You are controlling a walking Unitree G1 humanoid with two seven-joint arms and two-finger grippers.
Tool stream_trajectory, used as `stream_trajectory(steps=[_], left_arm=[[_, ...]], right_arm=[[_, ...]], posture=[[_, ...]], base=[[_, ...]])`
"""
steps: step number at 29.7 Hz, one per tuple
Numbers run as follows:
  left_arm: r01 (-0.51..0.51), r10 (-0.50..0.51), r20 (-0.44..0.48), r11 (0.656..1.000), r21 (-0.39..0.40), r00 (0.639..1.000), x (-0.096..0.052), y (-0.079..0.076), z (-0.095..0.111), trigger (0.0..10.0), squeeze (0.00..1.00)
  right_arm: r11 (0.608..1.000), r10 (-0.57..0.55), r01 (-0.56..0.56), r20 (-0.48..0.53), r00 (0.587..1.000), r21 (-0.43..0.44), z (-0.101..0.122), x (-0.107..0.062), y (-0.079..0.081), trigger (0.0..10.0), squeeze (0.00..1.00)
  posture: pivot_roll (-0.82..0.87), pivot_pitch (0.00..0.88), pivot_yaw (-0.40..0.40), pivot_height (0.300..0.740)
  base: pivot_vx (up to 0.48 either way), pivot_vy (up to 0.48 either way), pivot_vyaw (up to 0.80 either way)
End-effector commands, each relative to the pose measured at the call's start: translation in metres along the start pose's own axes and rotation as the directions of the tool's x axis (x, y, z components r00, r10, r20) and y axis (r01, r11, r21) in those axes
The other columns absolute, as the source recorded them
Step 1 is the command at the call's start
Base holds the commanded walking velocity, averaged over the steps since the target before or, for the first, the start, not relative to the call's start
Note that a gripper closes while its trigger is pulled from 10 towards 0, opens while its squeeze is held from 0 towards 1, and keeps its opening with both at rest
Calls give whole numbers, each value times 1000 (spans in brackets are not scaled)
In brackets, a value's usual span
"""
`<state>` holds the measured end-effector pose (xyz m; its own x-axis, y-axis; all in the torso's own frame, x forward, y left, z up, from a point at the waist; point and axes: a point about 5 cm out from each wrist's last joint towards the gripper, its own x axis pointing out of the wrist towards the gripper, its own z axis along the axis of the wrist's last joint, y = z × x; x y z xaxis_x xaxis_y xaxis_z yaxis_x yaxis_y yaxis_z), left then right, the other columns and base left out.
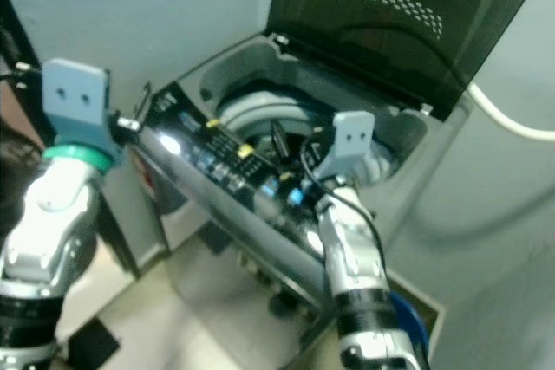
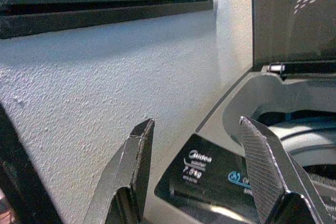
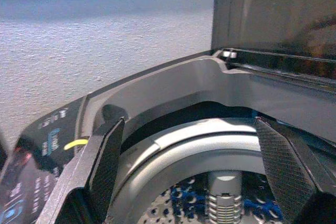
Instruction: Clothes washing
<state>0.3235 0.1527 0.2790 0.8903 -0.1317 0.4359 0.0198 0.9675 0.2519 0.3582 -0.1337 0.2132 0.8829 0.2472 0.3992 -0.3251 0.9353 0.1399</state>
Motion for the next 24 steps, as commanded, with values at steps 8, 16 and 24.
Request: stream_trajectory(steps=[8, 16, 24], left_arm=[[22, -22, -11, 1000, -13, 1000, -4, -5, -3, 10000, 0], [4, -3, 20, 1000, -23, 1000, -1, -2, 2, 10000, 0], [-1, 1, 46, 1000, -17, 999, -1, -1, 9, 10000, 0]], right_arm=[[995, -89, 96, -153, 984, 39, -38, -25, -17, 10000, 0], [997, -64, 68, -125, 990, 22, -33, -23, -14, 10000, 0], [998, -44, 46, -56, 997, 32, -20, -16, -10, 10000, 0]], posture=[[81, 58, -27, 740], [76, 57, -27, 740], [75, 56, -28, 740]], base=[[0, 0, 0], [-35, 0, 0], [-298, 0, 0]])
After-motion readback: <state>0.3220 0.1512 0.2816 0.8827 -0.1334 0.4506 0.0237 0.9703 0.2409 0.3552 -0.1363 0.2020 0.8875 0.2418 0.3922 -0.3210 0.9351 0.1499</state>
